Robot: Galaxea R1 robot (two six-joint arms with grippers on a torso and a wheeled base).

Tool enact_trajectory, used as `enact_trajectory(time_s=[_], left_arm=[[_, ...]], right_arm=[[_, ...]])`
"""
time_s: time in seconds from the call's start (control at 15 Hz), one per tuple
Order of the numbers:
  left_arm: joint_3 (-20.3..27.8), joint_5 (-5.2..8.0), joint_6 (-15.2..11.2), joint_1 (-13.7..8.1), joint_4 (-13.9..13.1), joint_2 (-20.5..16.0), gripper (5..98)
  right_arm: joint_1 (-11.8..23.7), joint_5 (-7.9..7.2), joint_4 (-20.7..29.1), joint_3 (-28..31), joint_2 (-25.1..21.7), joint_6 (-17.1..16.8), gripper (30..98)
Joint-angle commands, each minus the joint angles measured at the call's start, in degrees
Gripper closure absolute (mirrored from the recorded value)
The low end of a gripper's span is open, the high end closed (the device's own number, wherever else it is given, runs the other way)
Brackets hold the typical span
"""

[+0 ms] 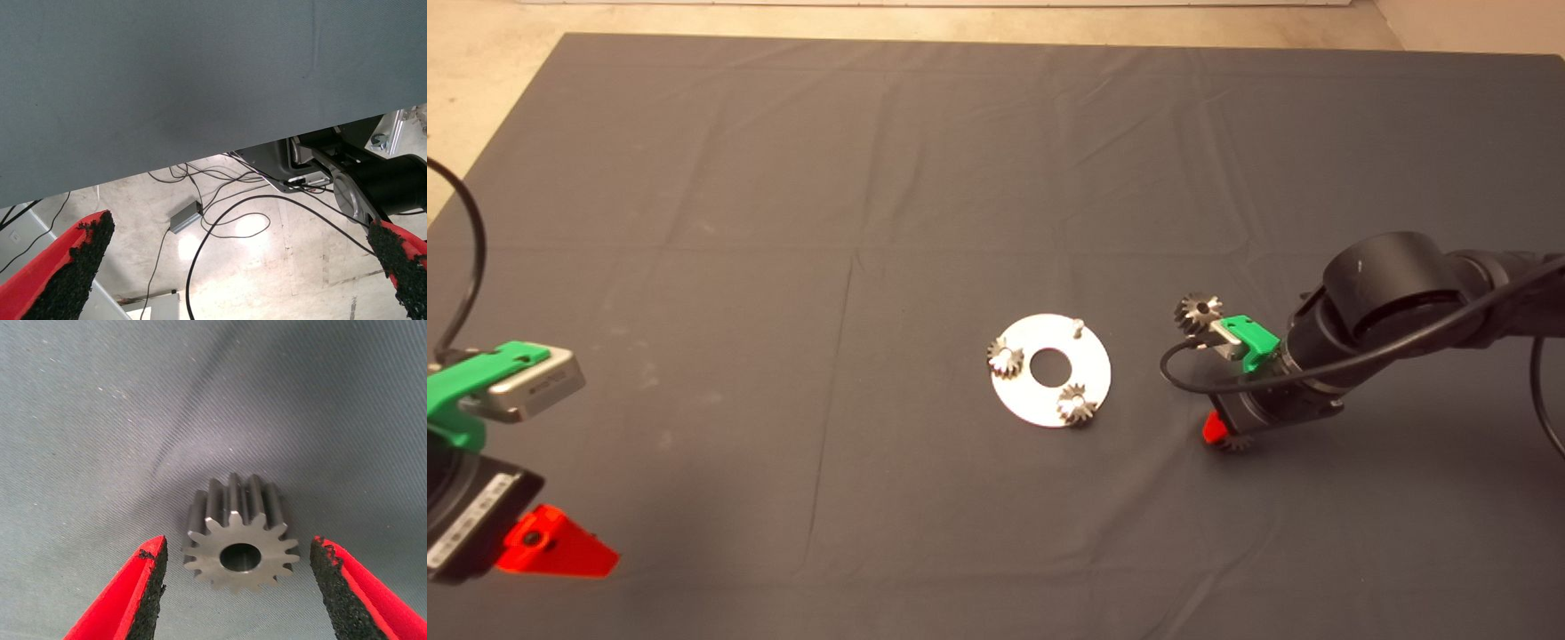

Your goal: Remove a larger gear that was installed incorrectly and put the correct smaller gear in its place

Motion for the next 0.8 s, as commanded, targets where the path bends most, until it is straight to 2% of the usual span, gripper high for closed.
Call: enact_trajectory(time_s=[0.0, 0.73], left_arm=[[0.29, 7.63, -0.47, -0.59, -0.75, 0.12, 5.4], [0.38, 7.63, -0.47, -0.59, -0.75, 0.03, 5.4]], right_arm=[[1.05, -1.89, -2.76, -0.30, 0.26, -0.84, 71.2], [0.78, -1.89, -2.85, -0.48, 0.26, -0.84, 71.2]])
